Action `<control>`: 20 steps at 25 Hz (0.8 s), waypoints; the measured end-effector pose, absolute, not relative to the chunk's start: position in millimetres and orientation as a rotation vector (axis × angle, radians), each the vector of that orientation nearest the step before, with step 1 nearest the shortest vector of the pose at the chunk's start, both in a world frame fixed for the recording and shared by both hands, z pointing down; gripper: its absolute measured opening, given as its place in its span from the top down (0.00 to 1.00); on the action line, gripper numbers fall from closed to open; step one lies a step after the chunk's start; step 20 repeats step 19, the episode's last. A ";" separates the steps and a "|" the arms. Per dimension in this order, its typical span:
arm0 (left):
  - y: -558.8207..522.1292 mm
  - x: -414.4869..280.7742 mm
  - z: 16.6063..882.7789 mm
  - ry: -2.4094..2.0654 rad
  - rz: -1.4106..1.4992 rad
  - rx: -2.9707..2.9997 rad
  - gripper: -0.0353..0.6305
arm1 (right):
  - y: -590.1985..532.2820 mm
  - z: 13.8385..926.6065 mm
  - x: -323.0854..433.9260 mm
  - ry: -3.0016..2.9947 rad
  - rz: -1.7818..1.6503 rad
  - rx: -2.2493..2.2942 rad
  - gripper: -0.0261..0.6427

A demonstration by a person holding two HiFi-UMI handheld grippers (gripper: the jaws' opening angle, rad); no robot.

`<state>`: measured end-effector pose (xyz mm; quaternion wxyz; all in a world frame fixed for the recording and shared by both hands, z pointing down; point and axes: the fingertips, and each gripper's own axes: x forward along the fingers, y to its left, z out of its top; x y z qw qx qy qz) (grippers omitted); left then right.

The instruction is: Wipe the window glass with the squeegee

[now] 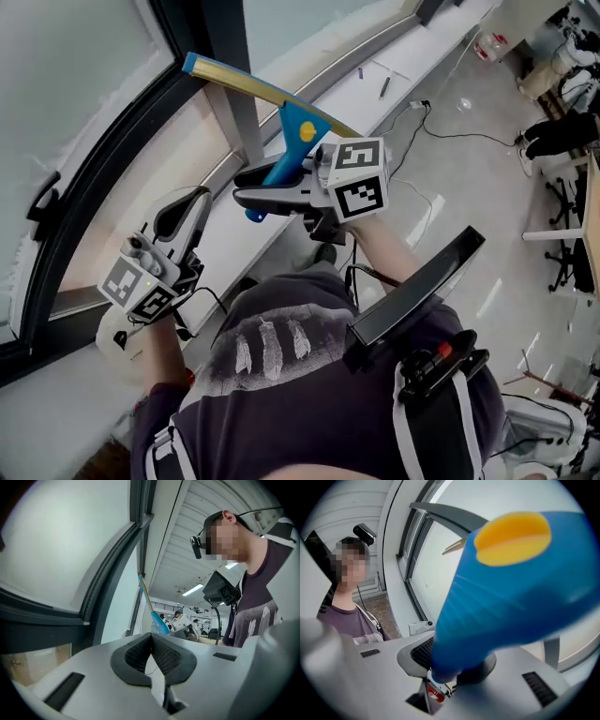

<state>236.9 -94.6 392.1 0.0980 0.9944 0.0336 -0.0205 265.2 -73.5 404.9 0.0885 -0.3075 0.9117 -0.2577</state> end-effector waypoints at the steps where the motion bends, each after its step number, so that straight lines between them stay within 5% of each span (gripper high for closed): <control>1: -88.8 257.3 397.2 0.098 -0.036 2.929 0.94 | -66.9 406.0 284.2 2.698 -0.768 -0.919 0.81; 12: -8.6 488.4 391.9 0.239 0.138 2.940 0.94 | 12.1 390.6 516.6 2.571 -0.792 -1.076 0.81; 20: -19.4 572.8 610.7 0.382 0.060 2.917 0.94 | 1.5 588.9 601.6 2.581 -0.749 -1.253 0.81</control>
